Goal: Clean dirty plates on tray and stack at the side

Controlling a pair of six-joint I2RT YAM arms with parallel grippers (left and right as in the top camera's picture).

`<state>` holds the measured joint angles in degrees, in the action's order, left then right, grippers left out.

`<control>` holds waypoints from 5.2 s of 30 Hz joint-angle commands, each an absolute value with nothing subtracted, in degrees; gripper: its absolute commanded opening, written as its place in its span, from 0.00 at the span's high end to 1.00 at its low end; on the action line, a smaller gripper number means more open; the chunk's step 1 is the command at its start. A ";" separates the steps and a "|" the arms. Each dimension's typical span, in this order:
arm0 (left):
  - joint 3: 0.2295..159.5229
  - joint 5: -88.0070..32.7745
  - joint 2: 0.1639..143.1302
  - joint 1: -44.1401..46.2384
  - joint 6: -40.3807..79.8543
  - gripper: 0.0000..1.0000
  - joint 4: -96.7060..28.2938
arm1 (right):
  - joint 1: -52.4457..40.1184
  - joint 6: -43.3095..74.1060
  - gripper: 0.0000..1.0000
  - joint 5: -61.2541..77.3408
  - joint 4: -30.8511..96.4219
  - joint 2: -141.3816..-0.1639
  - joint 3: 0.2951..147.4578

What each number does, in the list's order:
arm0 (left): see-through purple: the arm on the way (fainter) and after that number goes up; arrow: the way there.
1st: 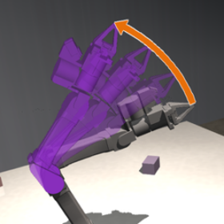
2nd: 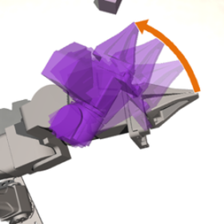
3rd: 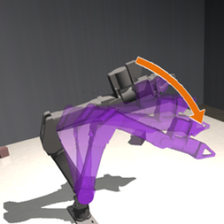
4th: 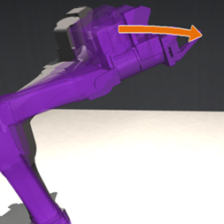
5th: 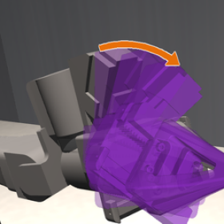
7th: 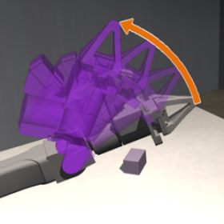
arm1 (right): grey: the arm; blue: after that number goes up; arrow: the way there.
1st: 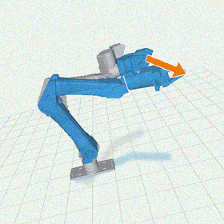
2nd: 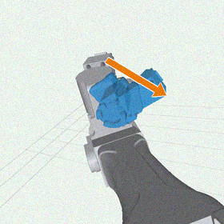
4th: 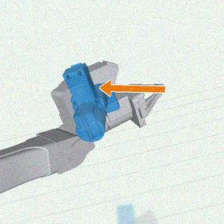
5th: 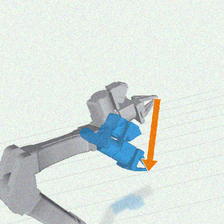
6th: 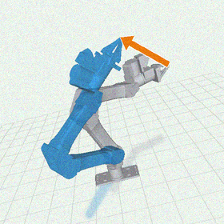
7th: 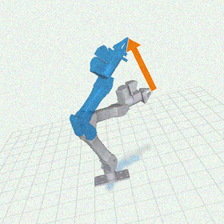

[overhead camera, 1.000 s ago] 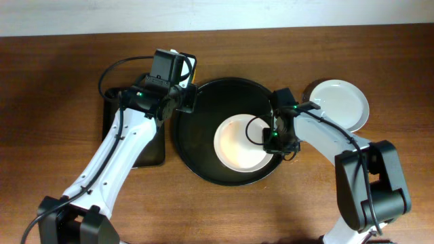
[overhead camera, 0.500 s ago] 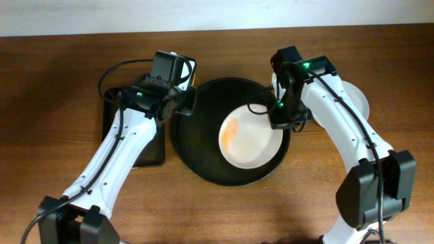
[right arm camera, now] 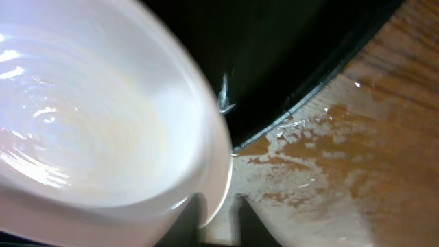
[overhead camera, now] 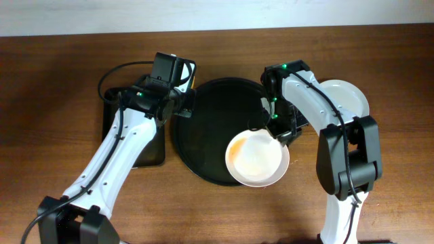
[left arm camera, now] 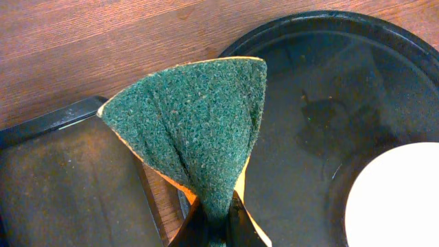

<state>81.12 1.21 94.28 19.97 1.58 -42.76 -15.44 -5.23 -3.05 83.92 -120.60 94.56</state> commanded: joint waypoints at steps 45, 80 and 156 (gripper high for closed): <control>81.25 0.82 94.17 19.90 2.31 1.00 -42.96 | -34.83 23.07 0.96 -54.85 65.08 -99.72 89.80; 81.25 -21.87 94.17 16.71 2.31 1.00 -46.35 | 27.62 10.72 0.96 16.12 60.20 -99.88 90.21; 85.34 -3.57 100.01 -3.55 1.48 0.01 -52.93 | -7.75 -4.97 0.01 5.26 54.37 -62.61 94.52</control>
